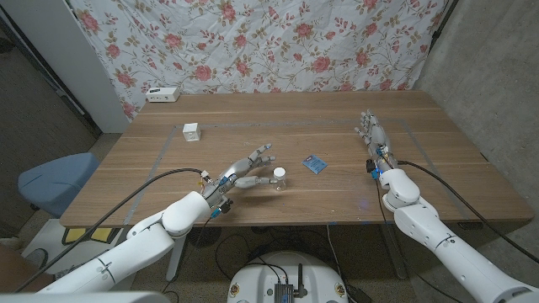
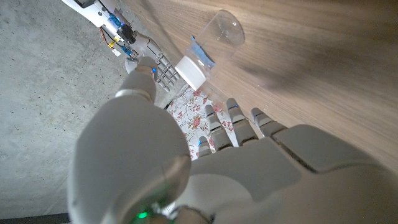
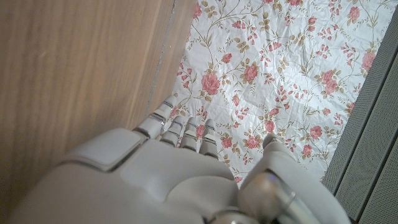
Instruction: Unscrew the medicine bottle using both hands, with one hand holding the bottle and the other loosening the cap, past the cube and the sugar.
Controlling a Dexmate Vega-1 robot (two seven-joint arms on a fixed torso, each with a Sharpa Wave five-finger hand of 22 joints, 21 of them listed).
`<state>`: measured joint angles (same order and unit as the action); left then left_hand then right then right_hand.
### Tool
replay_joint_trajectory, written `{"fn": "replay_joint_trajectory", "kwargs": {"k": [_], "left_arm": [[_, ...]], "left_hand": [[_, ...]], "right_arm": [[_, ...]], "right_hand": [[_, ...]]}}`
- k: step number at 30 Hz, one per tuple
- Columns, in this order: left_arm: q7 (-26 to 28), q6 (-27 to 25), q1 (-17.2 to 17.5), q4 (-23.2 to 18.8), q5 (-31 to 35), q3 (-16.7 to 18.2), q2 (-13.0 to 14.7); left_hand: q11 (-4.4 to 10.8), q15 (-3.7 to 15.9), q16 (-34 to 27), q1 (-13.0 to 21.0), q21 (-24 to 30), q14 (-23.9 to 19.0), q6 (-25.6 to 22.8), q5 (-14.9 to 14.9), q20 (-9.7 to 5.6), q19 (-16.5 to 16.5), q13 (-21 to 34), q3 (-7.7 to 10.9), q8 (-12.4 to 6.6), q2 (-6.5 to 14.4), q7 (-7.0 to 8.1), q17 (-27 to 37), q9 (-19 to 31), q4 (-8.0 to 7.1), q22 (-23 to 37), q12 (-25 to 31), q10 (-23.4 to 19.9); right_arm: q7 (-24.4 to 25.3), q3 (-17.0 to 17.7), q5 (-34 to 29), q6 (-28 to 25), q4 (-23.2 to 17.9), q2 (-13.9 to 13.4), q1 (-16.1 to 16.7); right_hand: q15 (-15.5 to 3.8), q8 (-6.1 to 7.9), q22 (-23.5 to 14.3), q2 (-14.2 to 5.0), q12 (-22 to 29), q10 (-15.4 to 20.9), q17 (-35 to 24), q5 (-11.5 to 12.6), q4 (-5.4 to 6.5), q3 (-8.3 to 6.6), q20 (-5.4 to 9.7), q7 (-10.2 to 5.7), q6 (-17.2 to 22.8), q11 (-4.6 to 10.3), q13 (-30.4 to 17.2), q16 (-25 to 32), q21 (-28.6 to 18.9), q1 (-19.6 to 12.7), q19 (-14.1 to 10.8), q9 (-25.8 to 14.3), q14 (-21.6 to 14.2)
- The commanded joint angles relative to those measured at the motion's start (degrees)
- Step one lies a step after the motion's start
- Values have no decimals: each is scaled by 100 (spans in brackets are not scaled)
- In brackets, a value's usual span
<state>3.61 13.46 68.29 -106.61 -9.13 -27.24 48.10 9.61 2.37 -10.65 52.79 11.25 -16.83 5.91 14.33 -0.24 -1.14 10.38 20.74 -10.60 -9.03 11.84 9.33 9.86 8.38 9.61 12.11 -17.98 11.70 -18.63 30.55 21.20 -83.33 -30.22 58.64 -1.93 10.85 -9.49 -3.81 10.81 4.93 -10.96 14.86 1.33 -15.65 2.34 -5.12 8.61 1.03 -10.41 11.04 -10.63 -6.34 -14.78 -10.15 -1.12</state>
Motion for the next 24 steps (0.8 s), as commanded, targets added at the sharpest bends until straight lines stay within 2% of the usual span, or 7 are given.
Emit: {"fn": "replay_joint_trajectory", "kwargs": {"k": [1, 4, 9, 13, 24], "left_arm": [[-15, -28, -80, 49, 381, -89, 31], [-4, -39, -89, 52, 484, -118, 45], [83, -57, -65, 65, 642, -142, 47], [153, -82, -41, 79, 727, -155, 34], [144, -89, -133, 170, 832, -237, -41]], "left_hand": [[-87, 909, -20, 13, 23, -119, -31, 45, -46, -73, -7, -48, -31, 17, -86, 4, 19, 12, 10, 4, -45], [-107, 912, -13, 14, 13, -147, -29, 57, -64, -77, -8, -70, -27, 21, -173, 3, 18, 10, 10, -17, -34], [-111, 923, 4, 20, 1, -149, -37, 70, -149, -78, -9, -92, -25, 30, -228, 1, 17, 8, 10, -26, -54], [-47, 939, 10, 42, -2, -177, -82, 85, -181, -96, -11, -108, -38, 43, -234, 1, 15, 12, 11, -15, -127], [-25, 952, 11, 150, -2, -284, -173, 116, -261, -155, -15, -119, -53, 96, -248, 1, 12, 35, 11, 11, -311]], "right_arm": [[31, 34, 1, 102, 6, 58, 112], [31, 44, 3, 126, 7, 59, 128], [28, 66, 15, 186, 18, 70, 167], [34, 76, 19, 219, 24, 81, 196], [31, 99, 39, 307, 52, 111, 259]], "right_hand": [[-25, 11, -7, -10, 23, 20, -5, 29, -31, -21, 145, -25, 26, -10, -16, 28, -7, 25, -27, -17, -24], [-30, 11, -7, -11, 23, 21, -5, 30, -32, -21, 145, -25, 29, 4, -16, 28, -8, 25, -27, -17, -23], [-33, 9, -8, -12, 20, 16, -5, 31, -33, -20, 144, -32, 29, 20, -16, 29, -8, 26, -27, -18, -28], [-30, 8, -8, -12, 21, 20, -5, 33, -34, -19, 144, -29, 33, 11, -16, 29, -8, 27, -28, -18, -30], [-31, 4, -8, -16, 23, 30, -6, 37, -37, -18, 146, -31, 32, 5, -16, 28, -7, 28, -27, -18, -32]]}}
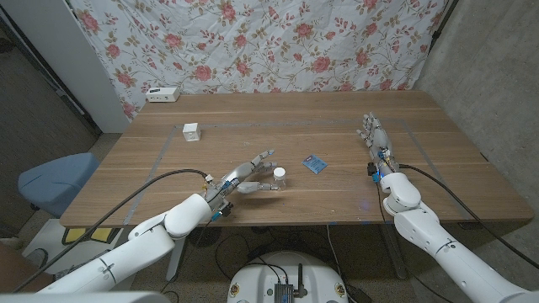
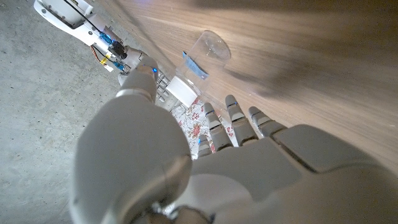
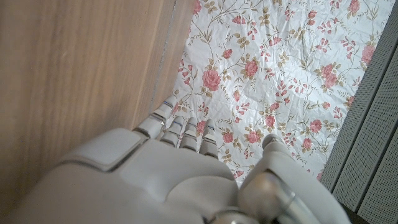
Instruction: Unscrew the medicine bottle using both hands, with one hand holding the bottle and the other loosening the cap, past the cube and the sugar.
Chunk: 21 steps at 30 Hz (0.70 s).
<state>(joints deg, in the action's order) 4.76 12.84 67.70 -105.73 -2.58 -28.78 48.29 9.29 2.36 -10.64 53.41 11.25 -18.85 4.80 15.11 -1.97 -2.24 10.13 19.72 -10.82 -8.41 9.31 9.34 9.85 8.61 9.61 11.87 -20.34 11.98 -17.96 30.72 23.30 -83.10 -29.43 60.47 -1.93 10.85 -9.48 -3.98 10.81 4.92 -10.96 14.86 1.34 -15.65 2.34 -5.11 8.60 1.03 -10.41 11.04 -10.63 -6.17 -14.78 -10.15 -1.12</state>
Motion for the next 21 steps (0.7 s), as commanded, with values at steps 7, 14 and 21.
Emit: {"fn": "replay_joint_trajectory", "kwargs": {"k": [7, 14, 21], "left_arm": [[-2, -36, -149, 140, 226, -146, -108], [13, -82, -191, 178, 303, -202, -145], [27, -122, -235, 202, 344, -243, -183]], "left_hand": [[5, 958, 10, 140, -5, -139, -90, 44, -118, -67, 8, -21, -29, 62, 4, 2, 10, 16, 10, 52, -179], [25, 966, 8, 204, 1, -209, -131, 45, -164, -114, 6, -23, -31, 100, -16, 4, 9, 21, 10, 65, -288], [18, 959, 5, 266, 7, -300, -183, 39, -213, -172, 3, -34, -32, 128, -88, 4, 8, 23, 9, 73, -404]], "right_arm": [[-35, 34, 37, 170, 91, 63, 76], [-67, 34, 47, 206, 145, 79, 58], [-93, 41, 68, 236, 190, 89, 57]], "right_hand": [[-30, 4, -9, 1, 22, 30, -5, 38, -39, -17, 147, -32, 37, 18, -16, 26, -8, 12, -29, -18, -29], [-32, 3, -9, -1, 22, 35, -5, 40, -41, -16, 145, -34, 38, 14, -16, 26, -8, 13, -30, -18, -30], [-28, 2, -9, -1, 25, 45, -6, 42, -42, -14, 145, -33, 40, 4, -17, 29, -8, 16, -31, -19, -41]]}}
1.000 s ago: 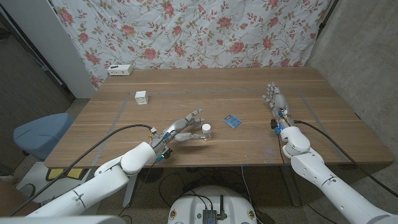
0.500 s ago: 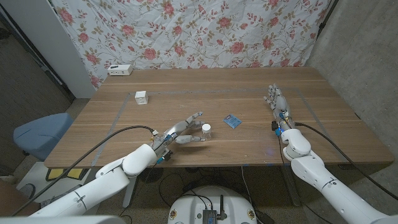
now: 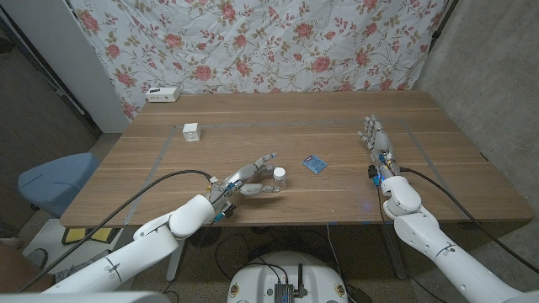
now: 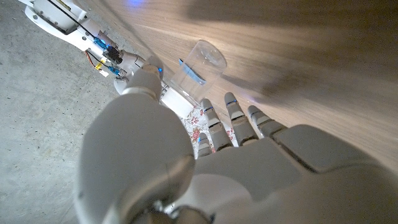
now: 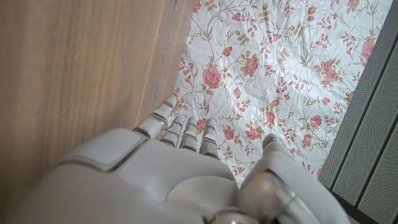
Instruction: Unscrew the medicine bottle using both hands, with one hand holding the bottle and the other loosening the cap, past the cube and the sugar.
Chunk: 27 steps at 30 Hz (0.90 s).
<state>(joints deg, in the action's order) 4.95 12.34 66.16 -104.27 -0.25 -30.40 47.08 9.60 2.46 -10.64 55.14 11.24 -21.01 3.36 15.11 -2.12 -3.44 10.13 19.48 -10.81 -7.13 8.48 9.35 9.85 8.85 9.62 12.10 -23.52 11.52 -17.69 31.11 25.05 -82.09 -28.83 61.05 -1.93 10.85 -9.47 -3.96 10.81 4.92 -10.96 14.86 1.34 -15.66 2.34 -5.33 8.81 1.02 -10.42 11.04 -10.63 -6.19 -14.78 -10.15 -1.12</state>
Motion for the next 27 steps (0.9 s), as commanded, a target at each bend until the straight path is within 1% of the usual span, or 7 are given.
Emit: {"fn": "replay_joint_trajectory", "kwargs": {"k": [1, 9, 13, 18, 19, 23, 27], "left_arm": [[0, -77, -93, 61, 119, -92, -66], [-21, -113, -180, 137, 122, -166, -150], [-5, -169, -177, 115, 121, -169, -148], [19, -233, -163, 96, 135, -182, -139], [32, -232, -161, 97, 141, -184, -141], [59, -242, -172, 102, 163, -193, -150], [67, -244, -208, 129, 180, -208, -171]], "left_hand": [[-11, 949, 5, 96, 7, -92, -43, 39, -198, -55, 2, -12, -33, 2, -9, 3, 8, -2, 9, 51, -96], [-11, 947, 1, 142, 10, -184, -93, 27, -222, -104, 0, -29, -33, 24, -35, 4, 7, -6, 8, 72, -243], [-25, 956, -5, 192, 18, -278, -190, 15, -254, -169, -3, -39, -50, 54, -96, 6, 7, -8, 8, 91, -385], [-15, 969, -9, 248, 23, -378, -287, 2, -276, -234, -6, -50, -61, 83, -113, 8, 6, -8, 7, 98, -511], [-15, 975, -12, 282, 20, -430, -373, -1, -291, -254, -7, -53, -79, 98, -136, 9, 6, -5, 6, 99, -569], [-8, 983, -15, 341, 25, -522, -447, -9, -344, -315, -9, -60, -78, 122, -194, 11, 6, -1, 6, 94, -657], [-14, 989, -15, 380, 24, -576, -486, -14, -360, -343, -10, -64, -74, 135, -205, 11, 6, 3, 5, 98, -729]], "right_arm": [[-55, 15, 36, 64, 94, 30, -1], [-94, 28, 60, 74, 127, 16, -12], [-120, 33, 82, 89, 157, 23, -29], [-164, 24, 108, 108, 229, 46, -65], [-169, 22, 110, 110, 240, 49, -71], [-179, 19, 116, 113, 277, 58, -93], [-194, 18, 119, 126, 313, 63, -115]], "right_hand": [[-30, 2, -9, -2, 25, 45, -6, 43, -42, -14, 148, -13, 19, 7, -17, 30, -8, 17, -30, -18, -41], [-38, 2, -10, -2, 21, 39, -7, 44, -42, -11, 148, -17, 23, 25, -17, 30, -9, 22, -34, -19, -46], [-37, 1, -9, -3, 21, 42, -7, 45, -42, -10, 151, -16, 22, 26, -17, 31, -9, 24, -32, -19, -49], [-33, 2, -10, -4, 21, 43, -7, 46, -42, -9, 146, -15, 27, 23, -17, 31, -9, 27, -35, -19, -50], [-31, 2, -10, -4, 21, 44, -7, 47, -42, -8, 146, -15, 27, 18, -17, 31, -10, 27, -35, -19, -49], [-31, 2, -10, -5, 24, 54, -8, 48, -42, -7, 147, -13, 30, 13, -17, 30, -10, 30, -36, -19, -51], [-36, 1, -10, -6, 27, 63, -8, 49, -41, -6, 149, -14, 29, 16, -17, 32, -10, 31, -38, -19, -55]]}}
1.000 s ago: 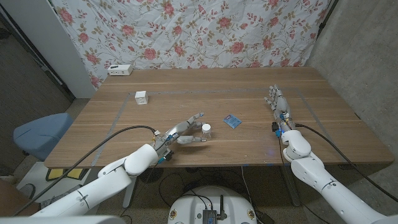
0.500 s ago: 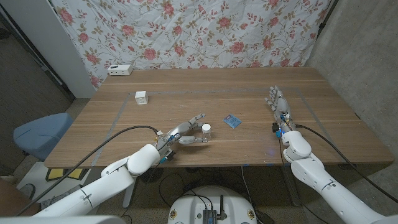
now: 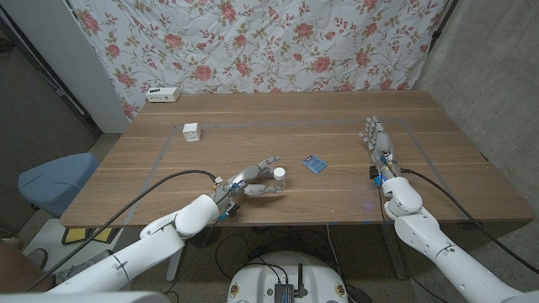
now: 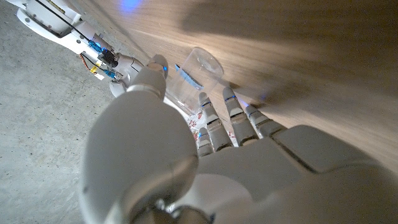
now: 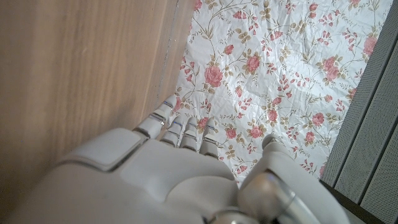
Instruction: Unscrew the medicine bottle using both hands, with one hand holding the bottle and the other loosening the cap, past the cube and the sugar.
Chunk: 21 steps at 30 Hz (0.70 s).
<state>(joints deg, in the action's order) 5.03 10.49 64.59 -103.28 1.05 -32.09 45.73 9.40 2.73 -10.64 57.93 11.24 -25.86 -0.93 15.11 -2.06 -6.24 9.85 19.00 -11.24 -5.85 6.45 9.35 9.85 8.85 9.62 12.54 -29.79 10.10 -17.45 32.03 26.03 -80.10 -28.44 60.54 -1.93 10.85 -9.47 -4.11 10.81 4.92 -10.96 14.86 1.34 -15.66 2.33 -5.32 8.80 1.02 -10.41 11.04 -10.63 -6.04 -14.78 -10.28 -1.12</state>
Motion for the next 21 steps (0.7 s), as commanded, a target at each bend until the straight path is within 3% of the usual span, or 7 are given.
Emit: {"fn": "replay_joint_trajectory", "kwargs": {"k": [1, 12, 21], "left_arm": [[54, -54, -62, 37, 52, -47, -41], [51, -58, -161, 104, 92, -104, -108], [76, -47, -205, 142, 116, -136, -155]], "left_hand": [[8, 962, -15, 121, 23, -120, -103, -17, -375, -77, 19, -19, -39, 14, -22, 11, 6, 4, 5, 50, -126], [18, 979, -39, 337, 29, -453, -385, -73, -456, -256, 18, -21, -47, 145, -97, 20, 6, 8, 5, 53, -466], [-20, 1001, -38, 516, 22, -748, -644, -138, -681, -410, 19, -65, -35, 191, -215, 23, 6, 13, 3, 56, -827]], "right_arm": [[-54, -5, 28, 34, 125, 28, -71], [-35, 7, 42, 39, 149, 33, -68], [-18, 35, 68, 27, 116, 18, -51]], "right_hand": [[-36, 1, -10, 9, 26, 61, -8, 49, -42, -6, 149, -15, 32, 13, -17, 31, -11, 17, -40, -6, -53], [-42, 0, -10, 7, 24, 64, -7, 52, -42, -4, 149, -6, 34, 10, -17, 31, -13, 21, -47, -6, -59], [-37, -1, -10, 5, 23, 65, -7, 54, -42, -2, 155, -11, 36, 15, -18, 31, -15, 24, -57, -6, -62]]}}
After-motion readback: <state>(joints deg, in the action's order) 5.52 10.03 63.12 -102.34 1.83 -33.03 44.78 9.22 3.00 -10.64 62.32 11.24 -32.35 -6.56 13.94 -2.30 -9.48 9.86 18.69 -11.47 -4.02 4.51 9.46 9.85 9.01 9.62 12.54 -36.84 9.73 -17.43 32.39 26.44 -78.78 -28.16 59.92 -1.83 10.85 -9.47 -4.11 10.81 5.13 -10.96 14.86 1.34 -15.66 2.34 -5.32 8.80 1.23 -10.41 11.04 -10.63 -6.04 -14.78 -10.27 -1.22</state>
